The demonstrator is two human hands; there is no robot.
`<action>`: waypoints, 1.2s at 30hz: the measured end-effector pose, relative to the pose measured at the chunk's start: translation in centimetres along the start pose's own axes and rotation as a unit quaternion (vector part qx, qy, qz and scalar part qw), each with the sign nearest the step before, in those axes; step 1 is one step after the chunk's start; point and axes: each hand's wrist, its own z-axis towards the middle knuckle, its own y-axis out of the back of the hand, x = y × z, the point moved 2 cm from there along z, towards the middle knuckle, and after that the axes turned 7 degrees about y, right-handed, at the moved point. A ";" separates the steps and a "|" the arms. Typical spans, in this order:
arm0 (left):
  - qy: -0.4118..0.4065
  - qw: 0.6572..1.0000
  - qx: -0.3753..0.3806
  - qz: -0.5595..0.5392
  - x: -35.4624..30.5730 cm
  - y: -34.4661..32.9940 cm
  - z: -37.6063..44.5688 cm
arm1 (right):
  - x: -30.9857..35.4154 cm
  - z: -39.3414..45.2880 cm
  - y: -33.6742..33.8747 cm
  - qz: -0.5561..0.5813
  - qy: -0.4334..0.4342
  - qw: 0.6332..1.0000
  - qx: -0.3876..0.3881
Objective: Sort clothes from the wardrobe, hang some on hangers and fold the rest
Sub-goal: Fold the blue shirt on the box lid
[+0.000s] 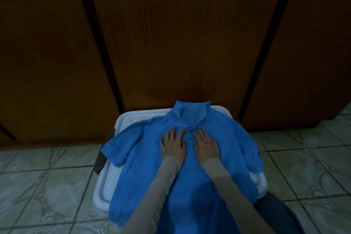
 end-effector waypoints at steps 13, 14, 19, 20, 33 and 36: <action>-0.014 0.995 0.069 0.075 1.1 -0.2 -3.8 | -0.1 -3.5 0.1 -0.062 0.000 0.997 0.054; -0.014 0.995 0.068 0.073 1.1 -0.2 -4.1 | -0.1 -3.8 0.3 -0.056 0.006 0.997 0.047; -0.011 0.998 0.060 0.029 1.1 0.1 -4.3 | -0.1 -3.0 1.7 0.072 -0.052 0.996 -0.023; -0.006 0.998 0.055 0.016 1.1 0.3 -4.1 | 0.0 -2.5 2.2 0.107 -0.082 0.990 -0.039; 0.152 0.980 -0.057 -0.114 -0.5 1.1 -0.8 | 0.3 -0.1 1.6 0.133 -0.198 0.963 -0.128; 0.147 0.973 -0.079 -0.159 -0.5 1.1 -0.8 | 0.1 -0.1 1.5 0.166 -0.186 0.958 -0.139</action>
